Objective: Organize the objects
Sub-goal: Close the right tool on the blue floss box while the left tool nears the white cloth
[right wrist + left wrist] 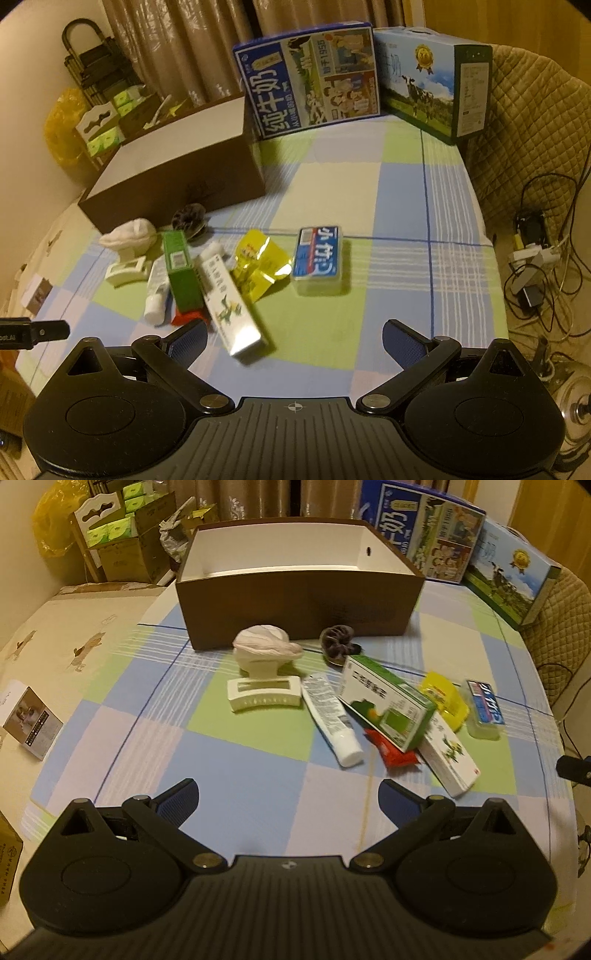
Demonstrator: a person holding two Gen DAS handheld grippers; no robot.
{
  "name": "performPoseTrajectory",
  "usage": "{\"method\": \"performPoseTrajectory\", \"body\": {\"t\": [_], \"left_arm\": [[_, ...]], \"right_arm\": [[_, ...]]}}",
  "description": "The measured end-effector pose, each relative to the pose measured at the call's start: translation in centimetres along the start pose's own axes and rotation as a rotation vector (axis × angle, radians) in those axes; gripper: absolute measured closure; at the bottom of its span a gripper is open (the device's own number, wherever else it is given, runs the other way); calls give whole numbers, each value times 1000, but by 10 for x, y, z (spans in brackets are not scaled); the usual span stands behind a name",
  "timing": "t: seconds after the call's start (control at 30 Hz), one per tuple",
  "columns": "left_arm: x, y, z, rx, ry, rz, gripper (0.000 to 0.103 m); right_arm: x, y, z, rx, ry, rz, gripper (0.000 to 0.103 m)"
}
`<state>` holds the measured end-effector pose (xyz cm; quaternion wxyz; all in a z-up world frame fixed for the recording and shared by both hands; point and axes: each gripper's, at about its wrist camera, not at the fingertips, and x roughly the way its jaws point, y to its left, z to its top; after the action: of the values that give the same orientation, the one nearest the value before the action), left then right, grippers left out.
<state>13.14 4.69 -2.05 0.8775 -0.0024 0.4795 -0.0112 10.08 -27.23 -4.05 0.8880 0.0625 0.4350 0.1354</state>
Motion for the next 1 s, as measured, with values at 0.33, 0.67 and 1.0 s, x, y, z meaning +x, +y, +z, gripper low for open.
{"method": "performPoseTrajectory", "body": {"t": [0.33,0.67,1.0], "left_arm": [[23,30,20,-7,-10,19,1],[50,55,40,-9,-1,29,1],[71,63,59,20,-2,28,1]], "right_arm": [[40,-8,17,27,11,-32,17],[86,-8,33,18,38,-68,26],[134,-13,51,29,70,-107,35]]}}
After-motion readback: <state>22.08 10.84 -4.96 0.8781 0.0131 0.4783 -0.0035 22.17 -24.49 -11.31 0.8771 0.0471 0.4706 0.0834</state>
